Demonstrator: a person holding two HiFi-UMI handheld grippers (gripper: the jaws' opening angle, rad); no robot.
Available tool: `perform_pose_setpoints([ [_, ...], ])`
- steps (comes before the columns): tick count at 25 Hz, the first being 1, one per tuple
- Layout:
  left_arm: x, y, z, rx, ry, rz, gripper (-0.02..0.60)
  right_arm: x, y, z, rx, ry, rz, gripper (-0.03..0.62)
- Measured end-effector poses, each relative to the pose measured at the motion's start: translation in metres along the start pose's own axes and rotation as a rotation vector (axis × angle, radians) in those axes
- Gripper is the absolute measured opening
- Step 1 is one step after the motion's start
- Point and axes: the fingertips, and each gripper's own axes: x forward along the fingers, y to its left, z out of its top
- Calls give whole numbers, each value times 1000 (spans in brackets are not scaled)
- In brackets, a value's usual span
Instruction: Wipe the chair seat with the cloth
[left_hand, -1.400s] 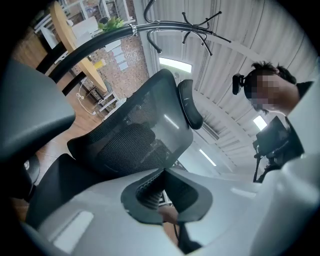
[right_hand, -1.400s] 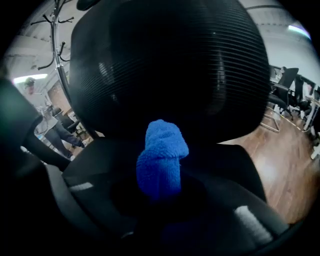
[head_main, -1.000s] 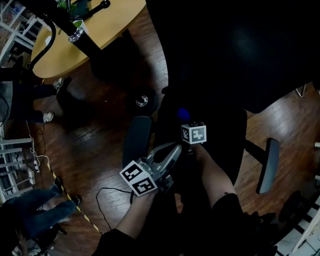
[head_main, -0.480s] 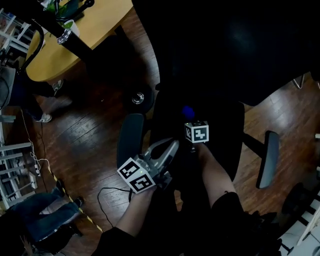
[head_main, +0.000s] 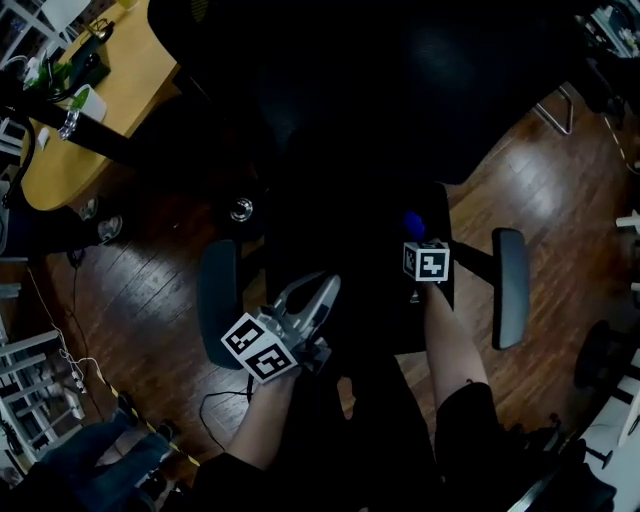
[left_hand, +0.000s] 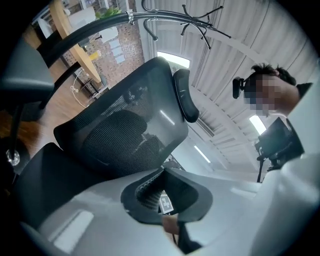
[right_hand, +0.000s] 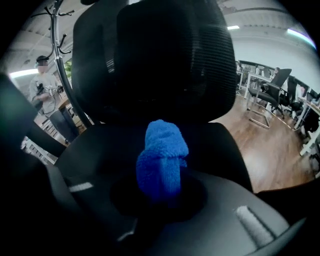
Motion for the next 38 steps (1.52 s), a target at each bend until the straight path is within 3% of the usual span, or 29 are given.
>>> perform_pose_setpoints([
  [6,9,-9,-6,4,22,-18,-6,-30,-47,9,-12,-30,-69,37],
  [16,-1,-10,-4,12,-6,-6,-6,-28,-40,14,-84,-40,-101,37],
  [21,-18,-13,4,15,-41,11,-6,-4,48,18,-88,-43,59,37],
  [28,-60,-7,30,26,-124,81,-6,19,224,10,-201,-10,315,37],
  [31,-71,-7,31,30,-149,104,-6,17,285,-4,-181,-4,431,37],
  [34,-80,-8,30,34,-166,119,-6,17,313,-24,-174,16,469,37],
  [38,-89,-3,26,32,-167,125,-6,21,312,-28,-190,-8,458,37],
])
